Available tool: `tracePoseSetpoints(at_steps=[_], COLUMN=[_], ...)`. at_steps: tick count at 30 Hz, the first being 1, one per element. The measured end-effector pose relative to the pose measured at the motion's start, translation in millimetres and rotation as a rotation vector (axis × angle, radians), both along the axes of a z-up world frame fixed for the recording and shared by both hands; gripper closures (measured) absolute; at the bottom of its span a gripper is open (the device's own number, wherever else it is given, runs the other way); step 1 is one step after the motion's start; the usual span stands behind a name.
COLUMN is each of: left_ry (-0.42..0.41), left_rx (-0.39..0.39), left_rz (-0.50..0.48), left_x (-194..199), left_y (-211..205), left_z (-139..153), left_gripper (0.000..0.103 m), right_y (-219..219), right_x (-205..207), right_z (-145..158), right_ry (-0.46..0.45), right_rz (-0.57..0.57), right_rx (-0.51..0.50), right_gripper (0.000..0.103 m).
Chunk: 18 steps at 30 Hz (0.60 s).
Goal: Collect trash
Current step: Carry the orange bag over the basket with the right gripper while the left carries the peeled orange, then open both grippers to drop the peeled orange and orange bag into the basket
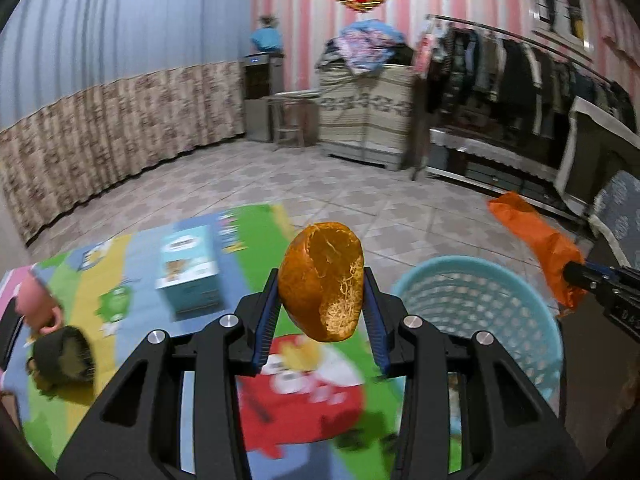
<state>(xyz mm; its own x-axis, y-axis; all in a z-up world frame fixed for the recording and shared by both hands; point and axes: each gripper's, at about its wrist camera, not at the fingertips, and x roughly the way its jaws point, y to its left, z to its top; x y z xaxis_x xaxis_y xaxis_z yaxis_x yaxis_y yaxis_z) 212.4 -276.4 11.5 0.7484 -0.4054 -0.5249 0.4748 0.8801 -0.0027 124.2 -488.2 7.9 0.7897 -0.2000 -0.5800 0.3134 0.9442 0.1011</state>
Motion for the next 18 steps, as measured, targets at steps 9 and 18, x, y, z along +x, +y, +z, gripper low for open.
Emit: tracePoseSetpoints(at_steps=[9,18], left_ry=[0.065,0.081], left_rx=[0.020,0.070], left_rz=[-0.114,-0.166], left_x=[-5,-2], left_y=[-72,-112], left_z=[-30,-54], left_gripper=[0.065,0.060], right_y=[-24,-41], right_x=[-4,-5], right_z=[-20,-37], right_ry=[0.039,0.077], right_rz=[-0.027,-0.043], right_rx=[0.043,0.084], right_gripper=[0.090,0.090])
